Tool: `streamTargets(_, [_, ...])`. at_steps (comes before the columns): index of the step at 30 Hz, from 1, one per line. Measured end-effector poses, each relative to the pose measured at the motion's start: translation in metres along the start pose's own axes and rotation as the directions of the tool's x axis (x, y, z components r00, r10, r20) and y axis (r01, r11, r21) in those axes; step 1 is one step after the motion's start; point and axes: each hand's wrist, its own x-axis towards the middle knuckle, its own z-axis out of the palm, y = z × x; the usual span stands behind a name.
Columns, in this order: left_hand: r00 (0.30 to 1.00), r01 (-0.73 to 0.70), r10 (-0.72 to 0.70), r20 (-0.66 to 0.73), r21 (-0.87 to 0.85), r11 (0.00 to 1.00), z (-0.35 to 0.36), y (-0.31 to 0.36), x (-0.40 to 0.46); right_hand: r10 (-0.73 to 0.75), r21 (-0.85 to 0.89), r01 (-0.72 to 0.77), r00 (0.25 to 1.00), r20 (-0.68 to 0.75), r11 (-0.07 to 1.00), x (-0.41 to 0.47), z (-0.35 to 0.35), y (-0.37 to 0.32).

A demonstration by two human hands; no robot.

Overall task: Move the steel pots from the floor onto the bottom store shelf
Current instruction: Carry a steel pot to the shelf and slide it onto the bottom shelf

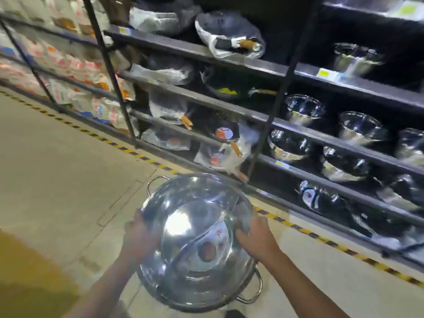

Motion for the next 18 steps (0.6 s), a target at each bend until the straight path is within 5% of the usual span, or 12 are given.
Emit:
streamTargets(8, [0.941,-0.185,0.142,0.308,0.116,0.976,0.103,0.121,0.013,0.279,0.128,-0.26,0.945,-0.168,0.957,-0.021,-0.085,0.109])
streamTargets(18, [0.901,-0.304,0.215,0.376,0.195,0.933,0.223,0.239,0.028,0.361,0.197,-0.319,0.901,-0.24,0.927,0.011,-0.174,0.189])
